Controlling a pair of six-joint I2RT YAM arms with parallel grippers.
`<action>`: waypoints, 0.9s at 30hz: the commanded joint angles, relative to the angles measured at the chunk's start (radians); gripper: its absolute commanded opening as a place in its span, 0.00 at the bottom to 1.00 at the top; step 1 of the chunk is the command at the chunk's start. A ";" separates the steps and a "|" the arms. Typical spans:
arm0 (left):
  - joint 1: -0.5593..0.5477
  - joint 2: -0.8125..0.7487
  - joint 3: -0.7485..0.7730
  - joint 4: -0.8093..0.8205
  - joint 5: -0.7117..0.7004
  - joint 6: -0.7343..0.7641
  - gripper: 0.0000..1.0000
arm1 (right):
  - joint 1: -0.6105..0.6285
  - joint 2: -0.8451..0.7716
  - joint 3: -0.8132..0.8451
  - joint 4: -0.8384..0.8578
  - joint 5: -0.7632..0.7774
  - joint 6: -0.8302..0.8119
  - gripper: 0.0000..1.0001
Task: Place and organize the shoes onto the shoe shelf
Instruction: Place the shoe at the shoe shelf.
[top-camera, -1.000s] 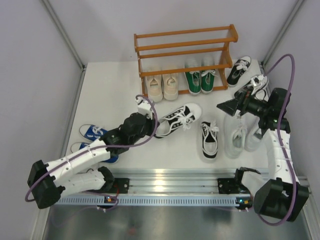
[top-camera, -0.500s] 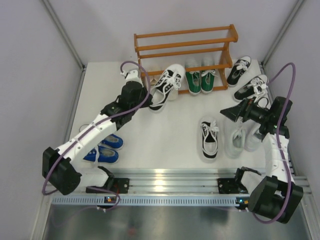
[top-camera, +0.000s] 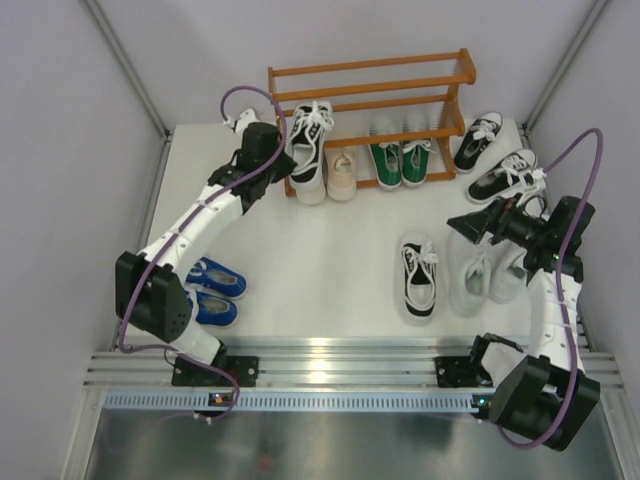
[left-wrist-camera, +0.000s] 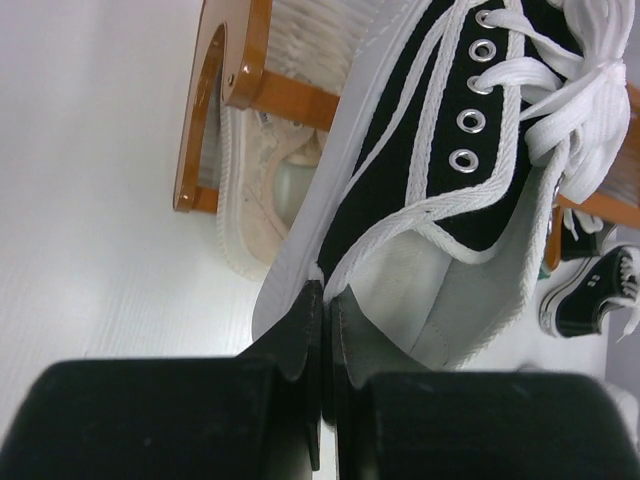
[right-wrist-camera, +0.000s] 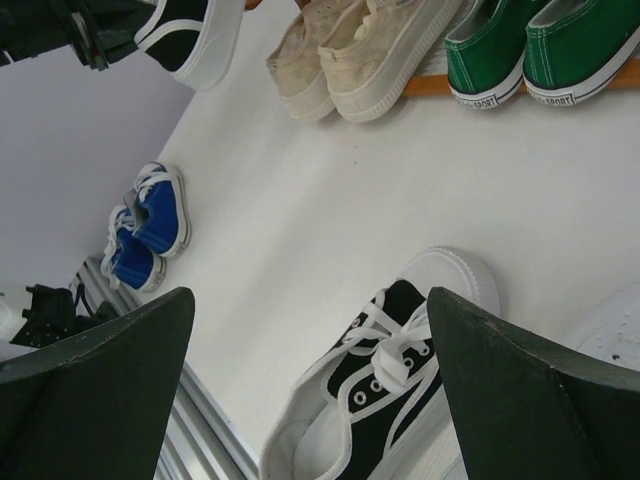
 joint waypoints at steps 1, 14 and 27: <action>0.009 0.024 0.113 0.075 -0.019 -0.074 0.00 | -0.019 -0.018 0.000 0.051 -0.021 -0.021 0.99; 0.026 0.181 0.291 0.028 -0.114 -0.179 0.00 | -0.050 -0.019 -0.009 0.063 -0.030 -0.006 0.99; 0.029 0.265 0.382 0.003 -0.203 -0.205 0.00 | -0.056 -0.018 -0.017 0.078 -0.035 0.009 0.99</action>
